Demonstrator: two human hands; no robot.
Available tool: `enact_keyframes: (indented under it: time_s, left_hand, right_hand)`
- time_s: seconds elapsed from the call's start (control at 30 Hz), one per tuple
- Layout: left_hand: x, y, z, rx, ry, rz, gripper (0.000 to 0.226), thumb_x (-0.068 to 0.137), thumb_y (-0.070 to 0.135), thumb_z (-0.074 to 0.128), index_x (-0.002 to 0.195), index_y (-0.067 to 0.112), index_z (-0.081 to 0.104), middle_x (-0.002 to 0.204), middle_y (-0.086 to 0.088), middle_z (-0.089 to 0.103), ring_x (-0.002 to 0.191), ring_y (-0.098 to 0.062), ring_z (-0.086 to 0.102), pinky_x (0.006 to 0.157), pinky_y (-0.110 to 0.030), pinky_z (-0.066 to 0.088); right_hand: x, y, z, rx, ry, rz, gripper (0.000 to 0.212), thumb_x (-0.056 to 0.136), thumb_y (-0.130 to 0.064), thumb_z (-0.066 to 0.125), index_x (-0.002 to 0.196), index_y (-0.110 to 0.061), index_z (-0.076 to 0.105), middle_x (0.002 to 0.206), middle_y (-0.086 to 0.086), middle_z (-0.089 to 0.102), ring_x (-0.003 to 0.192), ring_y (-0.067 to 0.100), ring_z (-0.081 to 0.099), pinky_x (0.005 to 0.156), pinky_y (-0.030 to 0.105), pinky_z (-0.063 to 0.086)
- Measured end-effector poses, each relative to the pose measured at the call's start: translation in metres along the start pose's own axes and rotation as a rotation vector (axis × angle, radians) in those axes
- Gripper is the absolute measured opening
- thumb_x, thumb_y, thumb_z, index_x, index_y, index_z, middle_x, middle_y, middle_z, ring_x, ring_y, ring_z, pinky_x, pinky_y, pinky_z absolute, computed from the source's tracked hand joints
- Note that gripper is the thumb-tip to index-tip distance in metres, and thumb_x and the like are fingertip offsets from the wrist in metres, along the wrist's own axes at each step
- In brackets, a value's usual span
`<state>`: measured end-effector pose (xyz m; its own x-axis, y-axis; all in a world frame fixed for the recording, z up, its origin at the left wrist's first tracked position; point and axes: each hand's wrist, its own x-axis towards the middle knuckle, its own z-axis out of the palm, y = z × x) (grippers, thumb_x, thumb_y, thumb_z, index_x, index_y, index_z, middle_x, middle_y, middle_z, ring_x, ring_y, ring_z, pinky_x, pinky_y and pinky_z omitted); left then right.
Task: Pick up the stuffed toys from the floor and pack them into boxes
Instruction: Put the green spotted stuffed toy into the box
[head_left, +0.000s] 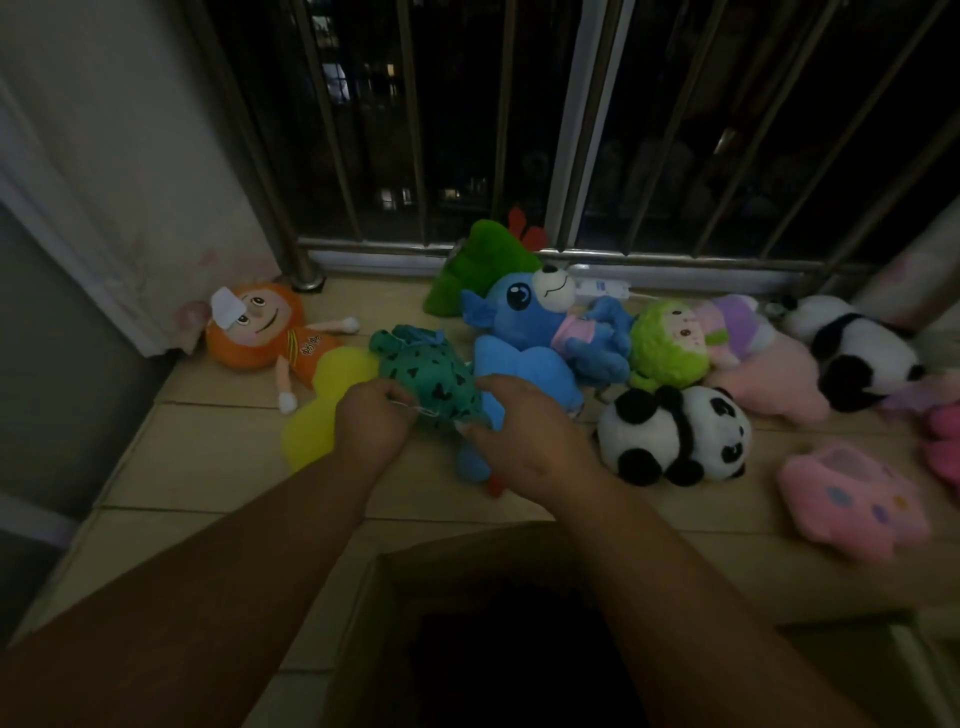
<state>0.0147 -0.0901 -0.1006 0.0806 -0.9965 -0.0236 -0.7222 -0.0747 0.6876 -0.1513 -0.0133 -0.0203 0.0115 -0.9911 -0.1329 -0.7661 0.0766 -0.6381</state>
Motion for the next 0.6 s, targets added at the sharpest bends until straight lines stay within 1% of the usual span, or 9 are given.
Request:
enact_keyframes:
  time_s: [0.1,0.17,0.3,0.33,0.4,0.43,0.47,0.53,0.6]
  left_hand:
    - [-0.006,0.022,-0.009,-0.013,0.031,0.07,0.006,0.079,0.011,0.07,0.085,0.011,0.068,0.092,-0.005,0.067,0.083,-0.015,0.056,0.069,-0.022,0.036]
    - [-0.01,0.042,-0.017,-0.046,0.052,0.099,0.007,0.079,0.014,0.071,0.085,0.013,0.067,0.091,-0.001,0.062,0.083,-0.011,0.052,0.07,-0.022,0.039]
    - [-0.026,0.077,-0.034,-0.162,0.101,0.167,0.008,0.077,0.011,0.068,0.081,0.017,0.065,0.091,-0.001,0.062,0.086,-0.014,0.055,0.076,-0.03,0.049]
    - [-0.031,0.085,-0.037,-0.2,0.113,0.18,0.008,0.076,0.01,0.067,0.079,0.017,0.064,0.089,-0.001,0.063,0.086,-0.016,0.056,0.076,-0.032,0.05]
    - [-0.044,0.098,-0.043,-0.261,0.138,0.197,0.011,0.074,0.01,0.066,0.074,0.019,0.061,0.086,-0.003,0.062,0.084,-0.019,0.057,0.073,-0.033,0.048]
    - [-0.051,0.105,-0.045,-0.284,0.157,0.205,0.014,0.074,0.009,0.065,0.071,0.021,0.058,0.084,-0.004,0.061,0.082,-0.019,0.056,0.071,-0.032,0.047]
    - [-0.057,0.112,-0.047,-0.313,0.178,0.206,0.017,0.074,0.008,0.064,0.069,0.022,0.055,0.083,-0.004,0.06,0.08,-0.018,0.055,0.069,-0.03,0.045]
    - [-0.072,0.127,-0.052,-0.392,0.224,0.184,0.024,0.074,0.003,0.061,0.068,0.023,0.049,0.077,0.0,0.055,0.073,-0.015,0.051,0.062,-0.022,0.04]
    - [-0.084,0.14,-0.056,-0.516,0.226,0.142,0.03,0.075,-0.004,0.057,0.074,0.023,0.044,0.074,0.005,0.047,0.068,-0.011,0.046,0.057,-0.016,0.039]
  right_hand:
    - [-0.002,0.007,-0.011,0.032,0.005,0.028,0.056,0.091,-0.031,0.059,0.143,-0.025,0.039,0.148,-0.001,0.039,0.131,0.019,0.039,0.105,0.029,0.033]
    - [-0.001,0.013,-0.02,0.052,0.036,0.051,0.058,0.09,-0.034,0.059,0.143,-0.025,0.039,0.148,0.0,0.038,0.133,0.02,0.039,0.105,0.031,0.034]
    - [-0.002,0.022,-0.041,0.153,0.132,0.134,0.055,0.091,-0.039,0.056,0.141,-0.021,0.042,0.145,0.004,0.044,0.129,0.022,0.044,0.095,0.025,0.036]
    - [-0.003,0.023,-0.046,0.194,0.152,0.152,0.054,0.091,-0.043,0.053,0.14,-0.021,0.044,0.142,0.005,0.047,0.125,0.023,0.048,0.094,0.026,0.039]
    - [-0.007,0.022,-0.056,0.269,0.193,0.181,0.06,0.088,-0.056,0.047,0.137,-0.02,0.047,0.138,0.007,0.051,0.12,0.025,0.053,0.097,0.038,0.047]
    - [-0.01,0.021,-0.062,0.289,0.22,0.195,0.063,0.088,-0.059,0.044,0.136,-0.02,0.048,0.137,0.007,0.052,0.119,0.025,0.053,0.097,0.041,0.047]
    - [-0.013,0.019,-0.069,0.302,0.252,0.221,0.063,0.089,-0.061,0.042,0.136,-0.019,0.048,0.136,0.006,0.053,0.12,0.025,0.053,0.098,0.039,0.045]
    - [-0.018,0.019,-0.084,0.391,0.315,0.305,0.067,0.089,-0.063,0.04,0.14,-0.018,0.043,0.138,0.007,0.051,0.122,0.026,0.051,0.099,0.038,0.043]
    - [-0.026,0.017,-0.097,0.691,0.298,0.386,0.076,0.082,-0.067,0.05,0.143,-0.022,0.036,0.139,0.008,0.05,0.119,0.03,0.054,0.095,0.047,0.048]
